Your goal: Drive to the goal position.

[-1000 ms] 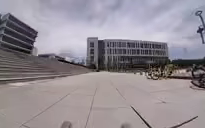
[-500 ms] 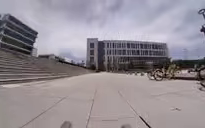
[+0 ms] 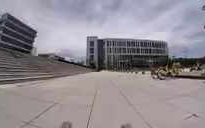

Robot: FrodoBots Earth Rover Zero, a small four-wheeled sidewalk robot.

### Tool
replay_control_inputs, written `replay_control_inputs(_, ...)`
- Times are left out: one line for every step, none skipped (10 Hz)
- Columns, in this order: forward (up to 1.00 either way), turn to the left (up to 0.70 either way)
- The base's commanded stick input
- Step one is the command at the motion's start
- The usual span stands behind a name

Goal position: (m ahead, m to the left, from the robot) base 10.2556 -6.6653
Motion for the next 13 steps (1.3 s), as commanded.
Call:
replay_control_inputs(0.70,0.00)
replay_control_inputs(0.70,0.00)
replay_control_inputs(0.70,0.00)
replay_control_inputs(0.70,0.00)
replay_control_inputs(0.70,-0.01)
replay_control_inputs(0.70,-0.02)
replay_control_inputs(0.70,-0.01)
replay_control_inputs(0.70,-0.01)
replay_control_inputs(0.70,-0.02)
replay_control_inputs(0.70,0.00)
replay_control_inputs(0.70,-0.01)
replay_control_inputs(0.70,-0.02)
replay_control_inputs(0.70,0.00)
